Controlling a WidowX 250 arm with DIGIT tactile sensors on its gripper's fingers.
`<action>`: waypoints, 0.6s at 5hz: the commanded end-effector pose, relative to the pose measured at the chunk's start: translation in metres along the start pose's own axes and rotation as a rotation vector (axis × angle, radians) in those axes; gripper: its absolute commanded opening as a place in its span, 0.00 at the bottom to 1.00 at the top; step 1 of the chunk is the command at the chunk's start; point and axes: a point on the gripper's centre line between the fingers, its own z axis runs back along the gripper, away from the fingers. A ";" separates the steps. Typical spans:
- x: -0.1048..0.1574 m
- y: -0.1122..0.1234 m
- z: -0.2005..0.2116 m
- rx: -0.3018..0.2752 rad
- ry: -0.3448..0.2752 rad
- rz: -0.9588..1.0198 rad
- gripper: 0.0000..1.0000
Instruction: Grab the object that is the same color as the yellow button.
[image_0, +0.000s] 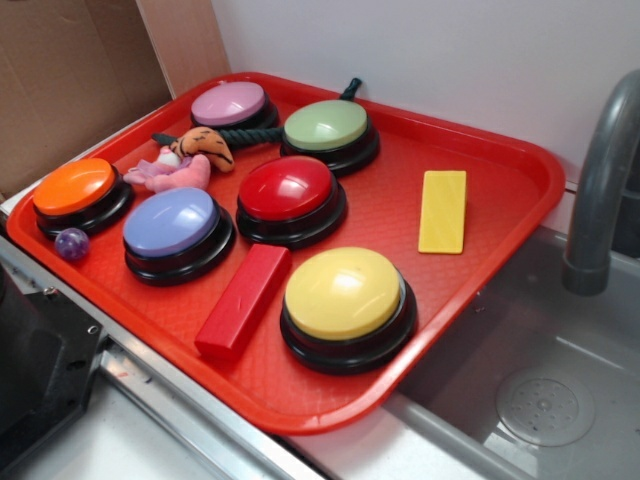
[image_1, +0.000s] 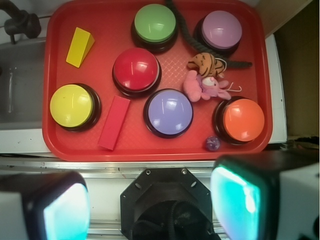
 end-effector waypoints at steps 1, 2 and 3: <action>0.000 0.000 0.000 0.000 0.000 0.000 1.00; 0.025 -0.007 -0.020 -0.024 0.038 0.044 1.00; 0.052 -0.020 -0.041 -0.038 -0.014 0.141 1.00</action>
